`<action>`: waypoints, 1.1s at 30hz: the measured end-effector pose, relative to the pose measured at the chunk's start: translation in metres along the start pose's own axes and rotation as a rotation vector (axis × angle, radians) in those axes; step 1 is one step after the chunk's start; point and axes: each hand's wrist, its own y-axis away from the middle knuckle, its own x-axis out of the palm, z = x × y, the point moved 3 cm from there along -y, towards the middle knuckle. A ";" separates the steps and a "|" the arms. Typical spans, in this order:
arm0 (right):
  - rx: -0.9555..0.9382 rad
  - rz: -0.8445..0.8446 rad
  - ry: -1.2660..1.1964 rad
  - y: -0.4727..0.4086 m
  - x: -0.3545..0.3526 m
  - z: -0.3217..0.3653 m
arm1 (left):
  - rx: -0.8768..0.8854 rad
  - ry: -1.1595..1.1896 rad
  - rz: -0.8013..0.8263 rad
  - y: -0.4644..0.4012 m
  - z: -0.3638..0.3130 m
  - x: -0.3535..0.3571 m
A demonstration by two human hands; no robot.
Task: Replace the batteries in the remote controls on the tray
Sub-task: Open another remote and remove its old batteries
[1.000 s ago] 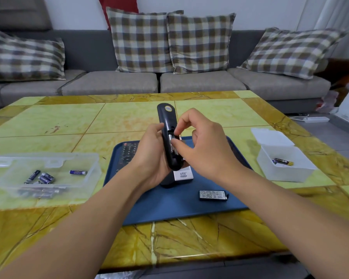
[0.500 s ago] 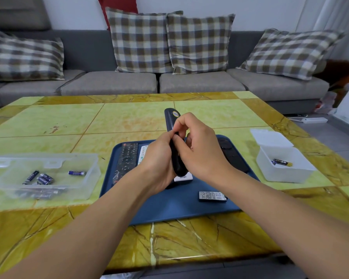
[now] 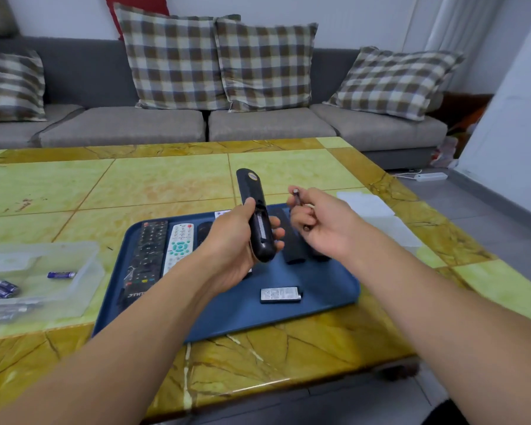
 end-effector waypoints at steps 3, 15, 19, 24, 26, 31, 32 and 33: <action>0.028 -0.011 -0.070 -0.002 -0.039 0.034 | -0.038 -0.002 0.048 0.003 0.008 0.015; -0.338 -0.593 0.907 -0.008 -0.111 0.094 | -0.047 -0.066 0.068 0.001 0.016 0.009; -0.542 -0.709 1.134 0.004 -0.096 0.095 | -0.021 -0.125 0.046 -0.001 0.013 0.006; -0.931 -0.435 1.237 0.029 -0.015 0.062 | 0.107 -0.247 -0.025 -0.007 -0.005 -0.015; -0.953 -0.145 1.262 0.031 0.028 0.026 | 0.159 -0.260 -0.106 -0.004 -0.018 -0.036; -0.747 0.344 1.316 0.039 0.107 -0.063 | 0.376 -0.362 -0.402 0.019 -0.060 -0.105; -0.718 0.409 1.333 0.041 0.118 -0.078 | 0.416 -0.387 -0.442 0.029 -0.070 -0.120; -0.691 0.474 1.365 0.044 0.127 -0.090 | 0.443 -0.395 -0.474 0.037 -0.079 -0.134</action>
